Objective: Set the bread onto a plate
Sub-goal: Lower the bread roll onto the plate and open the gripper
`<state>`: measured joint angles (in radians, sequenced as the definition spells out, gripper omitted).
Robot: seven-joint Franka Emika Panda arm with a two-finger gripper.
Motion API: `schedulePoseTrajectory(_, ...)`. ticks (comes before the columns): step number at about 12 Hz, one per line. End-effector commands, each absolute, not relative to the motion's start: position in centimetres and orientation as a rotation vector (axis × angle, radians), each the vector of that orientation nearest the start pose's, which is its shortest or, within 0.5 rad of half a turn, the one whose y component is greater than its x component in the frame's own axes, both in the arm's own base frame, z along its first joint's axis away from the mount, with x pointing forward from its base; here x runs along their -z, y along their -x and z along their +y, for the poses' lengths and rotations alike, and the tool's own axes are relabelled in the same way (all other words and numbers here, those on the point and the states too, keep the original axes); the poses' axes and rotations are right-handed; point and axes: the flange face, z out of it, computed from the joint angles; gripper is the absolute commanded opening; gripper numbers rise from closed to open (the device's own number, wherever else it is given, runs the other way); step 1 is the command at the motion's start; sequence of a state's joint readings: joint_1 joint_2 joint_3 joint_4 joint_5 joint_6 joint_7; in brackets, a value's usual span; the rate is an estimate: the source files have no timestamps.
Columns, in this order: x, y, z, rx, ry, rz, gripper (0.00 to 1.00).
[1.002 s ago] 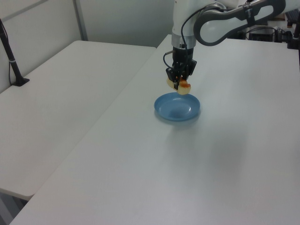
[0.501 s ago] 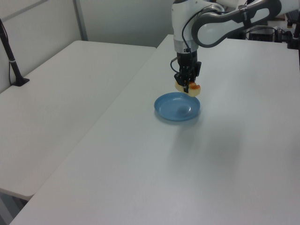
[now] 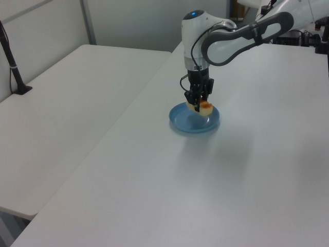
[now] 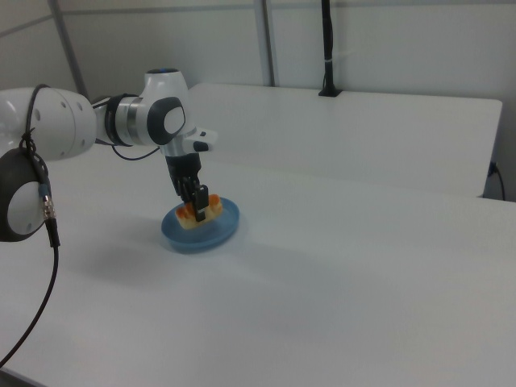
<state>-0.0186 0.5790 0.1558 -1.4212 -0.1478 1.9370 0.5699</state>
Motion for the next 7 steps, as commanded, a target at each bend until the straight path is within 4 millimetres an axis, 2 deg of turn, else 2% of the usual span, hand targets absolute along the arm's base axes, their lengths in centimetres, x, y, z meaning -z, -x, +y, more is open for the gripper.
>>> schedulePoseTrajectory(1, -36.0, -70.8, 7.7, 0.002, 3.169, 0.683, 0.69)
schedulePoseTrajectory(4, -35.9, -70.7, 7.8, 0.001, 3.178, 0.688, 0.79)
schedulePoseTrajectory(5, -36.6, -70.6, 7.0, 0.008, 3.174, 0.704, 0.86)
schedulePoseTrajectory(7, -43.0, -70.0, 5.0, 0.127, 3.149, 0.745, 1.00)
